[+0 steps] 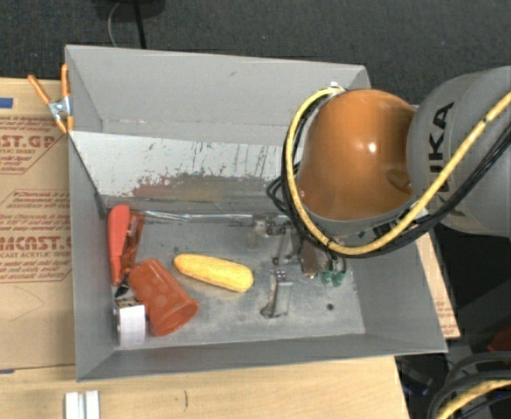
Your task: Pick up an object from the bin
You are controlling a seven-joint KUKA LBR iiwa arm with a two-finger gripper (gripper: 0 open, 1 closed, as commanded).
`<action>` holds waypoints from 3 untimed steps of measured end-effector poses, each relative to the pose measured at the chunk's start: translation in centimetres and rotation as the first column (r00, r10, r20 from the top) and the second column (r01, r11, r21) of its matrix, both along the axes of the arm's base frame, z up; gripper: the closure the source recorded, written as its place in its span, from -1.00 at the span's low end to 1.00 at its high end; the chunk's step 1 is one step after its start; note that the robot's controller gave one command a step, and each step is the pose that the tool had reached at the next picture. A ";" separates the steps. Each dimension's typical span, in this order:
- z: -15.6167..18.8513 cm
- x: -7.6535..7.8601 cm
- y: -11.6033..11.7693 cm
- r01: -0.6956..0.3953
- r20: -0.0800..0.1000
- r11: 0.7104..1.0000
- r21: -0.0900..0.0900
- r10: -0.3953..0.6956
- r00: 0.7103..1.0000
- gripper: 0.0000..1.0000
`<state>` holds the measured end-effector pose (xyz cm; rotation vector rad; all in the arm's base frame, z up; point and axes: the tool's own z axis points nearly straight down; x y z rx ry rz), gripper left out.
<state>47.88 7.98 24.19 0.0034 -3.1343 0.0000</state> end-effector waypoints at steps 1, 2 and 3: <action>0.4 0.2 0.0 0.002 0.008 1.000 0.001 -0.002 1.000 -1.00; -3.6 1.4 0.8 0.044 0.015 0.999 0.002 -0.044 0.999 -1.00; -5.8 1.8 1.5 0.062 0.006 0.998 0.000 -0.062 0.998 -1.00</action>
Offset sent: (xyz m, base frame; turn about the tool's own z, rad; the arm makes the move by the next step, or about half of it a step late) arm 0.0278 0.0225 -0.1128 0.1118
